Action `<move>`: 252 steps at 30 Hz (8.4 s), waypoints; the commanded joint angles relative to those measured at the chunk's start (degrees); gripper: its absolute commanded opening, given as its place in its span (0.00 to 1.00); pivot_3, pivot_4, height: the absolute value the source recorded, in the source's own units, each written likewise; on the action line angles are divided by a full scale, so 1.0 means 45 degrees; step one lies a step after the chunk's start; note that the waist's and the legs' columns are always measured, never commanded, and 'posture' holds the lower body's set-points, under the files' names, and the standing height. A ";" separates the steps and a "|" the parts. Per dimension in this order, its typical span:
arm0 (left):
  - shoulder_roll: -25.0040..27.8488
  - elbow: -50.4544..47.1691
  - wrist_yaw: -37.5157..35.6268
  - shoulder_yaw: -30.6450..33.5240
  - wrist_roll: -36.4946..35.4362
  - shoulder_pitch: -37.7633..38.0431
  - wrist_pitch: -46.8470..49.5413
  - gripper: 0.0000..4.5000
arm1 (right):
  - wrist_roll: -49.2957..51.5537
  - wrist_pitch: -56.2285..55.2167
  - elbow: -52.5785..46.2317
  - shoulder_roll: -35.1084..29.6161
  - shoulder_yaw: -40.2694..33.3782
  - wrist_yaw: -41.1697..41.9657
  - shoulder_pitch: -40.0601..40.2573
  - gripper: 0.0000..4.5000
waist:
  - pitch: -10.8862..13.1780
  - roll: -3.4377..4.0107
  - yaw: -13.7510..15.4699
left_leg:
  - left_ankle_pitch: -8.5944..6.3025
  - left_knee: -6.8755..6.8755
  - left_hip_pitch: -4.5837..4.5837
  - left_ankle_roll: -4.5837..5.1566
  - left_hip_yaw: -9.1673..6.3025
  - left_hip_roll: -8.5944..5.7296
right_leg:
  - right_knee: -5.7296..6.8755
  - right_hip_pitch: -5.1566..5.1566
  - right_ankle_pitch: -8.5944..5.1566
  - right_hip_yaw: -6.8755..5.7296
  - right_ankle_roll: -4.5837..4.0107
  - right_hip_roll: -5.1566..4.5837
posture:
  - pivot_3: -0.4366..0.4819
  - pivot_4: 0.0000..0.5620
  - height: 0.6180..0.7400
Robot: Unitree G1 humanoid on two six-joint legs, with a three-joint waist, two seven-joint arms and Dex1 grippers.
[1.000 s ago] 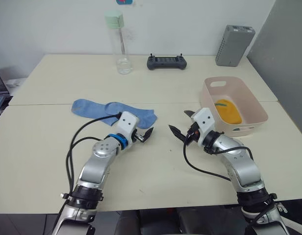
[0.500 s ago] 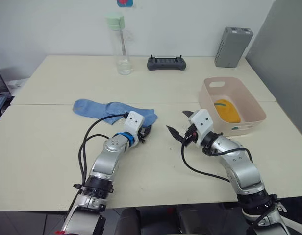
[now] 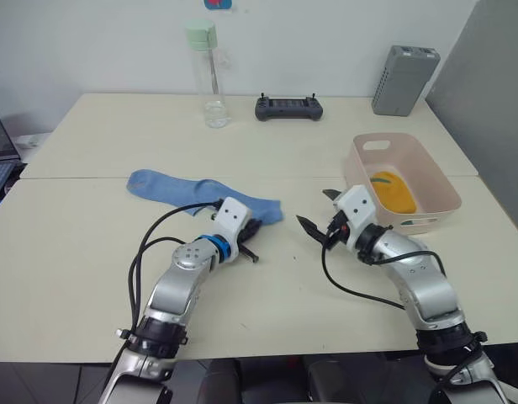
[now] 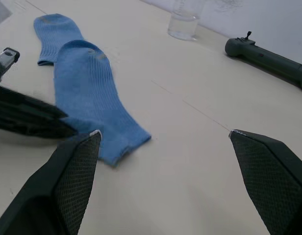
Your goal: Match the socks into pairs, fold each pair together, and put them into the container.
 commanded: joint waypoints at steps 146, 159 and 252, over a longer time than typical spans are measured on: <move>0.5166 -0.0567 -0.4224 0.1775 -0.0790 0.2924 -0.4303 0.00 | 0.0608 -0.0872 0.0169 -0.1974 0.2546 0.4184 0.0906 0.02 | 0.0009 -0.0058 -0.0014 | -0.0014 -0.0064 -0.0045 -0.0020 0.0073 0.0020 | 0.0034 -0.0176 -0.0031 0.0059 -0.0041 0.0000 | 0.48 0.27 1.00; 0.4604 -0.0331 -0.3275 0.4377 -0.2731 0.3426 -0.3740 0.00 | 0.2192 -0.0472 -0.0320 -0.2627 -0.0499 0.3518 0.2195 0.02 | 0.0004 -0.0063 0.0012 | -0.0015 -0.0016 -0.0008 -0.0020 0.0097 0.0022 | 0.0029 -0.0122 -0.0052 0.0073 -0.0082 -0.0018 | 0.48 0.27 1.00; 0.1901 -0.0461 -0.2367 0.0834 -0.0883 -0.1537 -0.0622 0.63 | 0.2543 0.2217 -0.1298 -0.1354 0.0100 0.1152 -0.1162 1.00 | -0.0001 -0.0071 0.0022 | -0.0013 -0.0022 -0.0033 -0.0019 0.0035 0.0018 | 0.0026 -0.0096 -0.0007 0.0026 -0.0014 0.0008 | 0.48 0.27 1.00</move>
